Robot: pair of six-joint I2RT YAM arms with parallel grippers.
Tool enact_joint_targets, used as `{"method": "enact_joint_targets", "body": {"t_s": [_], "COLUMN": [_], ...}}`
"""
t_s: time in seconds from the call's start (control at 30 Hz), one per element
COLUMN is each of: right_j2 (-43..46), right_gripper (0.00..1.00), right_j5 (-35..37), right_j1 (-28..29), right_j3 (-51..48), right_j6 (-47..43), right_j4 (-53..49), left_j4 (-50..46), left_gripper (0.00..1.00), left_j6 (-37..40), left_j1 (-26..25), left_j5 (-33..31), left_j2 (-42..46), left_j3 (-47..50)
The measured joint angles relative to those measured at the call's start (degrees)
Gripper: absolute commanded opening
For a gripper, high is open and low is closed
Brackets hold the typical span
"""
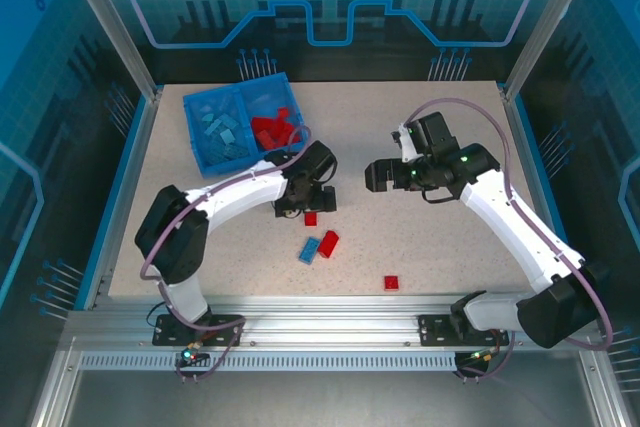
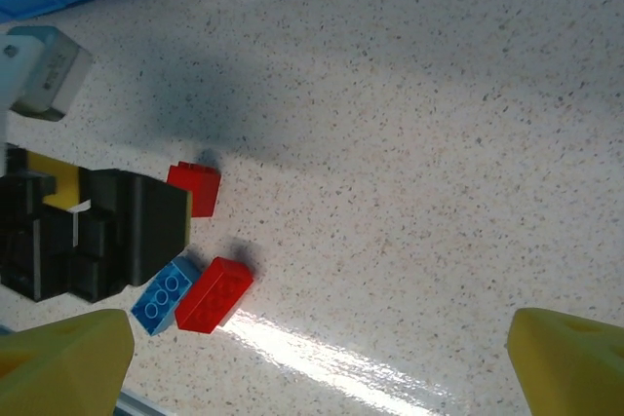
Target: Sort the legos into containers by color
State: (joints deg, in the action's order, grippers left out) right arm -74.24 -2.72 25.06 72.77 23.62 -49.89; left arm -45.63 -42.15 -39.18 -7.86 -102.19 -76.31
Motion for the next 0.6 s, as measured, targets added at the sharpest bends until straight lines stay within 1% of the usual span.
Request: {"method": "enact_joint_targets", "body": {"t_s": [0.07, 0.23, 0.33, 0.5, 0.6], "right_j2": [0.0, 0.0, 0.11, 1.42, 1.97], "right_gripper": [1.0, 1.0, 1.0, 1.0, 1.0], "right_j5": [-0.59, -0.81, -0.83, -1.14, -1.29], "right_j1": [0.0, 0.0, 0.0, 0.0, 0.0], "right_j3": [-0.04, -0.04, -0.13, -1.68, -1.97], "right_j6": [0.24, 0.44, 0.68, 1.07, 1.27], "right_j4": [0.07, 0.17, 0.2, 0.39, 0.39], "left_j4": [0.94, 2.34, 2.82, 3.13, 3.23], "left_gripper": [0.83, 0.6, 0.49, 0.45, 0.39], "left_j6": [0.07, 0.74, 1.4, 1.79, 1.9], "left_j1": [0.0, 0.0, 0.0, 0.02, 0.2], "left_j5": [0.04, 0.28, 0.52, 0.72, 0.74], "left_j2": [-1.57, -5.05, -6.69, -7.85, -8.61], "left_j3": [0.0, 0.0, 0.0, -0.02, -0.04]}}
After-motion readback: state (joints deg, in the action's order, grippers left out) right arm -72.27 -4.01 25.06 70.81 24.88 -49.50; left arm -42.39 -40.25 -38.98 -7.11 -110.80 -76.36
